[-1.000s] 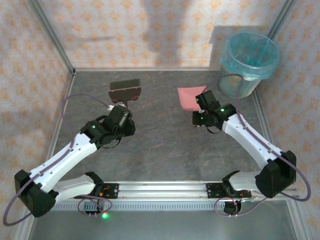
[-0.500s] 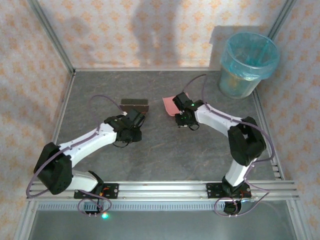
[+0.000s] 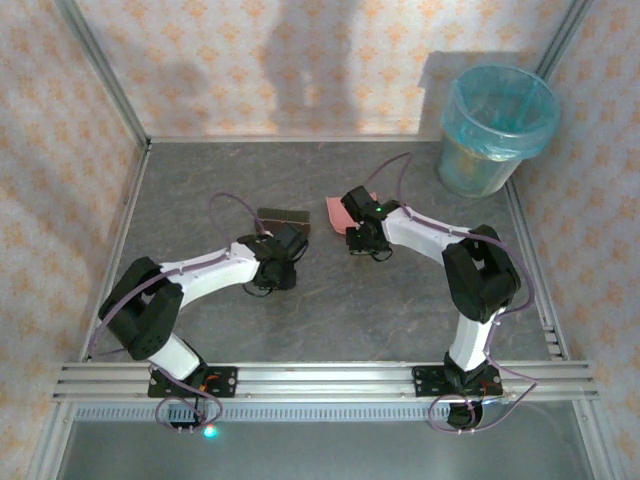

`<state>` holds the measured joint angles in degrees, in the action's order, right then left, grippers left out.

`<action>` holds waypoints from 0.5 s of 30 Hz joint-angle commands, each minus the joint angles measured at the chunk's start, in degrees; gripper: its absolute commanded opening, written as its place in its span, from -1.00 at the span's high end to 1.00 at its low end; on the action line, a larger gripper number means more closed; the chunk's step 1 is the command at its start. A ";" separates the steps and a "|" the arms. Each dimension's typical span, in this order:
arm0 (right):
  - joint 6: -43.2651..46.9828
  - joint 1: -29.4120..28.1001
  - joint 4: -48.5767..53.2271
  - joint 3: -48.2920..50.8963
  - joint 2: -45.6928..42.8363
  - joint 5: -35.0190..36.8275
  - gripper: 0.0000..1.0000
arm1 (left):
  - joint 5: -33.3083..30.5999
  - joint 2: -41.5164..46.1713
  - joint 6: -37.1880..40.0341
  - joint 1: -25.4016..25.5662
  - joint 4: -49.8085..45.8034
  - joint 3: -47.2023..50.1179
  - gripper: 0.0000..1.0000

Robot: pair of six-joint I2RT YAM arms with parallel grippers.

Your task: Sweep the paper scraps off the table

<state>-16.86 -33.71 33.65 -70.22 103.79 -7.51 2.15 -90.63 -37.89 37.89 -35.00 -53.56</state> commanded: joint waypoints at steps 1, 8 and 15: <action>-1.54 -0.13 -1.73 1.69 -0.14 0.59 0.53 | -1.72 -1.67 -0.67 0.67 2.07 -2.33 1.00; -2.46 -0.30 -3.48 3.96 -0.84 0.04 0.43 | -1.54 -3.35 -1.05 0.69 4.14 -2.61 0.87; -1.82 -0.52 -4.10 5.15 -1.11 -1.47 0.31 | -0.83 -6.21 -1.05 0.69 4.15 -4.10 0.66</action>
<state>-18.44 -33.71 30.48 -65.80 103.79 -8.67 2.15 -95.92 -38.54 37.89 -30.79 -56.49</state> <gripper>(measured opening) 0.342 0.291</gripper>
